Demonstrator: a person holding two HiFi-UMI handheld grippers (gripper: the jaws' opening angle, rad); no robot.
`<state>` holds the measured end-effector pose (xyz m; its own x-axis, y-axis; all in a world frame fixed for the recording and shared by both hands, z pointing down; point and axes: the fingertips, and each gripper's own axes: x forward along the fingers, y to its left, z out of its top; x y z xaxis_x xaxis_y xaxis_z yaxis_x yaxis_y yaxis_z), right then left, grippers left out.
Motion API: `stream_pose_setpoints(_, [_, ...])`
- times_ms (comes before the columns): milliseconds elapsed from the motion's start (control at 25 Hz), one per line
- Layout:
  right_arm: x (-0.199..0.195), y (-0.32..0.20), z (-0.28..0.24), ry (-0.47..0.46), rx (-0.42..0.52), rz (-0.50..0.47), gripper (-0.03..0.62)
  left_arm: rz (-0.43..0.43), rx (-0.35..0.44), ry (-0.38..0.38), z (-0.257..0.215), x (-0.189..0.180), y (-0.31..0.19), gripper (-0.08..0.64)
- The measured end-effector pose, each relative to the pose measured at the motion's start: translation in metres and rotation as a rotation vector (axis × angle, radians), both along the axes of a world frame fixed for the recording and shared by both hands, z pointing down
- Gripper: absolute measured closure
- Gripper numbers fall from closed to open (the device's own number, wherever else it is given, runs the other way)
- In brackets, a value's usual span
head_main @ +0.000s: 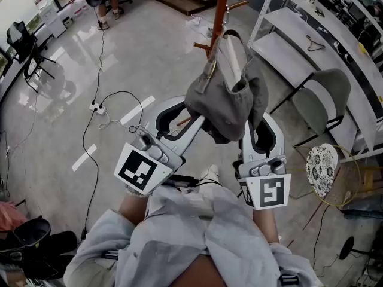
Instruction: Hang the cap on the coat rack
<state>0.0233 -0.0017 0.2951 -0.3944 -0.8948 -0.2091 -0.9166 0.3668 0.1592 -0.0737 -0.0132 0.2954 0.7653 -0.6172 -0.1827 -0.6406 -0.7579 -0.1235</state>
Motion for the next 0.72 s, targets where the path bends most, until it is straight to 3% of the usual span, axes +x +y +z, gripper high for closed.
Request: stream_pose_setpoints(720, [0.075,-0.105,-0.014,-0.010,0.000,-0.184,0.514,-0.163,0.009,-0.010,-0.013,0.075,-0.086,0.442])
